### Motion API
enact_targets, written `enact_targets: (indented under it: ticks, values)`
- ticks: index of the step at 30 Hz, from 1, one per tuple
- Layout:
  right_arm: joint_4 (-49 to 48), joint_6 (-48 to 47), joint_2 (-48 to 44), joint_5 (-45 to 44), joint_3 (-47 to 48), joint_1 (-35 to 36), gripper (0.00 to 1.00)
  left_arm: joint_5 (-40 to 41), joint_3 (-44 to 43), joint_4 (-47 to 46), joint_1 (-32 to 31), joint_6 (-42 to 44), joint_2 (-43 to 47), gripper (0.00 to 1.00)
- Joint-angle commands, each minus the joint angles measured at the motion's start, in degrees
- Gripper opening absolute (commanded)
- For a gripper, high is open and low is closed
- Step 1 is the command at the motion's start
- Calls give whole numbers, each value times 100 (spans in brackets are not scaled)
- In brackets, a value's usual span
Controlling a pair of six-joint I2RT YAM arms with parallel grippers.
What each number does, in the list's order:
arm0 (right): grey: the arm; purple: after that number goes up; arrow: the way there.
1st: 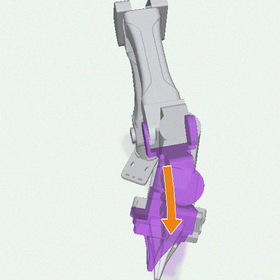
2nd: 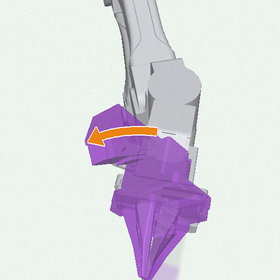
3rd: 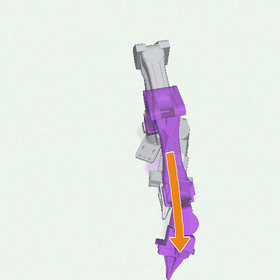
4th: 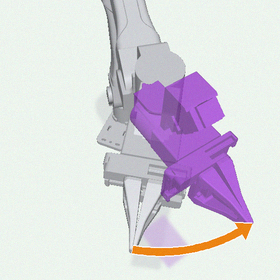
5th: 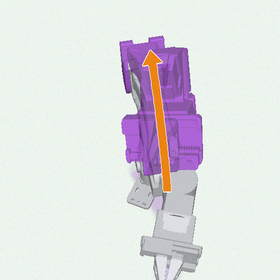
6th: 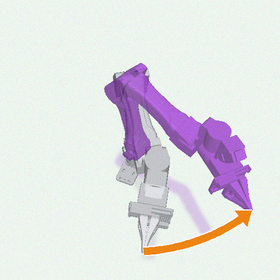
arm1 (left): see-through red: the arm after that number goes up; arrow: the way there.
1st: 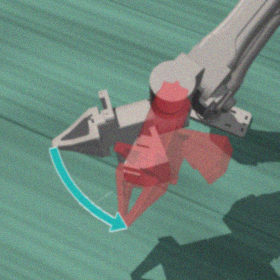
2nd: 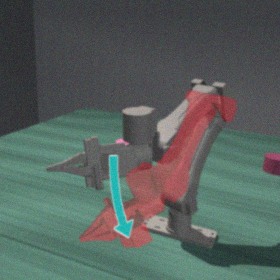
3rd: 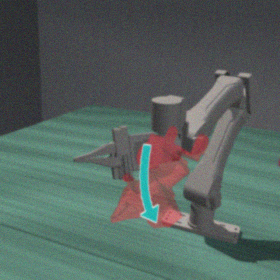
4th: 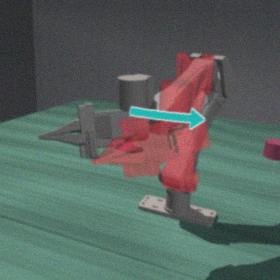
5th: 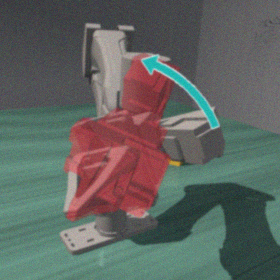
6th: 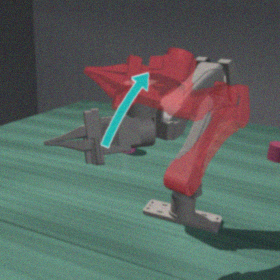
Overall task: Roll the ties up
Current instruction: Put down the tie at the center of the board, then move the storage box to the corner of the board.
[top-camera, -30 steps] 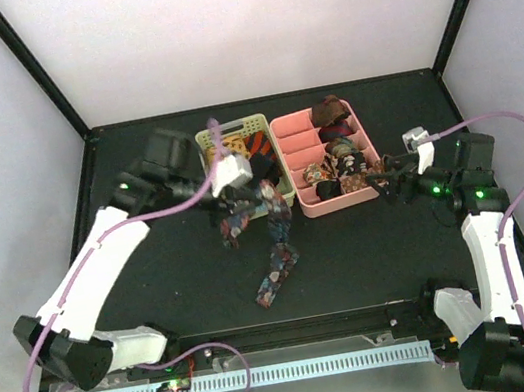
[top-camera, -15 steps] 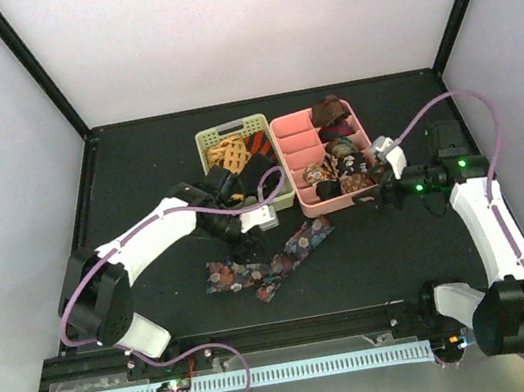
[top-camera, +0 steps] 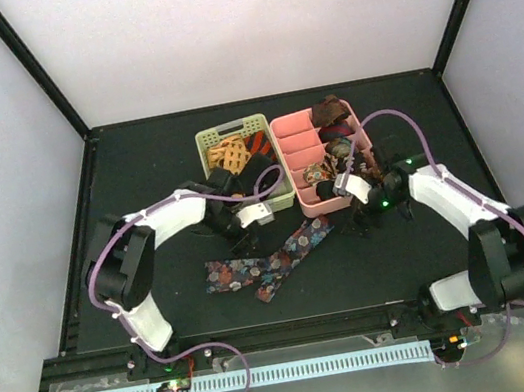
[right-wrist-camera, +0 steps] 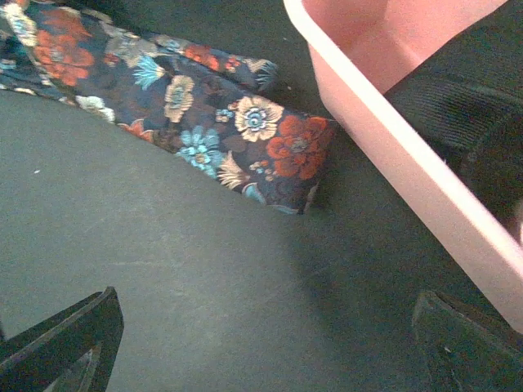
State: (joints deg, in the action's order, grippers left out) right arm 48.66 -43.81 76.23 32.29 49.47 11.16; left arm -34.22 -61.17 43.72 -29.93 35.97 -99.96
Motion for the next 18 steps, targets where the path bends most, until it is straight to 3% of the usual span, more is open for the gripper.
enact_targets:
  ticks: [1,11,18]
  values:
    - [-781,303,532,-461,234,233,100,191,-325,-475,279,-261,-243,71]
    - [-1425,876,1996,-913,1642,263,100,57,-1296,-480,830,-324,-975,71]
    - [-1288,1049,2949,-1092,3094,268,100,152,-2613,135,941,-339,-1823,71]
